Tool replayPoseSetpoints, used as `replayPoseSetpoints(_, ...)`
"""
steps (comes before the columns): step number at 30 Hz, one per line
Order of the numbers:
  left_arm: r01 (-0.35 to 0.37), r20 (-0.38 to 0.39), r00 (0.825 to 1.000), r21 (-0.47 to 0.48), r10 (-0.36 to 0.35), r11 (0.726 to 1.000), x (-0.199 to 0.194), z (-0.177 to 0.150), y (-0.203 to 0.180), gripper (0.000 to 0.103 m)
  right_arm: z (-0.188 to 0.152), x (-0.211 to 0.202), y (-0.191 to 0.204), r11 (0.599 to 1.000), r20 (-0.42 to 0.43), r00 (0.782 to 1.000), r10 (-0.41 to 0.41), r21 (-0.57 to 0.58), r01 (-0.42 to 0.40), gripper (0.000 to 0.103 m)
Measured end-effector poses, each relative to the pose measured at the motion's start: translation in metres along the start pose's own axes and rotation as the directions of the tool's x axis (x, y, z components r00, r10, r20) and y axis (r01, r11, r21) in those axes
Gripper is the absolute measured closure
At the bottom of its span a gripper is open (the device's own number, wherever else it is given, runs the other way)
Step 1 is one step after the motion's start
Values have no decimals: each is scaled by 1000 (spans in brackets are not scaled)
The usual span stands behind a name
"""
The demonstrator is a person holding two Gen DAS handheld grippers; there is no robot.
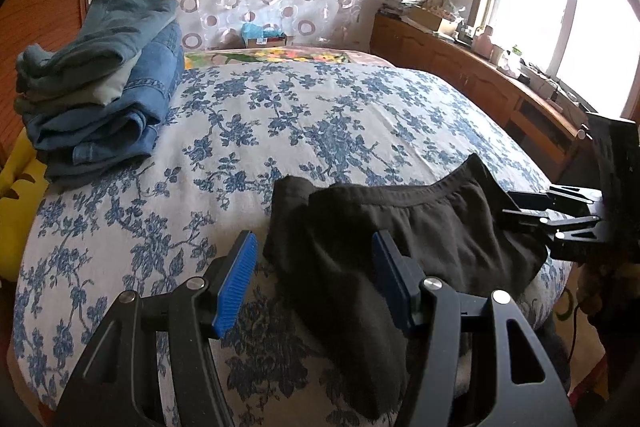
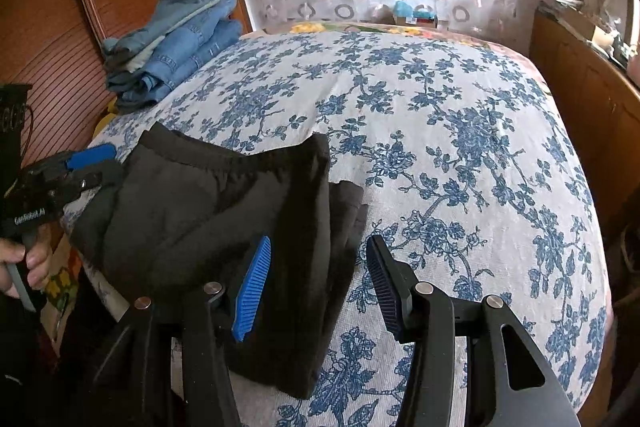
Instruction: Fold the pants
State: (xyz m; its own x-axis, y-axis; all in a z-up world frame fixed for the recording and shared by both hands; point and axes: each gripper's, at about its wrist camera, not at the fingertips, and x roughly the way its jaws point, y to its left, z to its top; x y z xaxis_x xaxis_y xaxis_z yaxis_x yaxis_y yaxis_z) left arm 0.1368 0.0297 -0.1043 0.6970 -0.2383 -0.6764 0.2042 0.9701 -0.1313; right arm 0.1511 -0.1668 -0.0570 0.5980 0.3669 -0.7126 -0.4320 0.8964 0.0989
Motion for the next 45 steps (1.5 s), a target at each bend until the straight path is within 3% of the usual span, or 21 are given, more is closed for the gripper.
replayPoseSetpoints(15, 21, -58, 998, 0, -21, 1000, 27, 13, 9, 42, 13, 19, 0, 1000, -10, 1000, 10, 2, -10, 51)
replayPoseSetpoints(26, 61, -55, 997, -16, -62, 998, 30, 16, 13, 42, 6, 17, -1, 999, 34, 999, 11, 37, -12, 51)
replayPoseSetpoints(35, 84, -110, 990, -38, -87, 996, 43, 16, 18, 42, 6, 17, -2, 998, 41, 999, 18, 55, -20, 52)
replayPoseSetpoints(45, 109, -166, 980, -28, -112, 994, 46, 22, 21, 42, 12, 14, -17, 989, 10, 999, 33, 143, -34, 75)
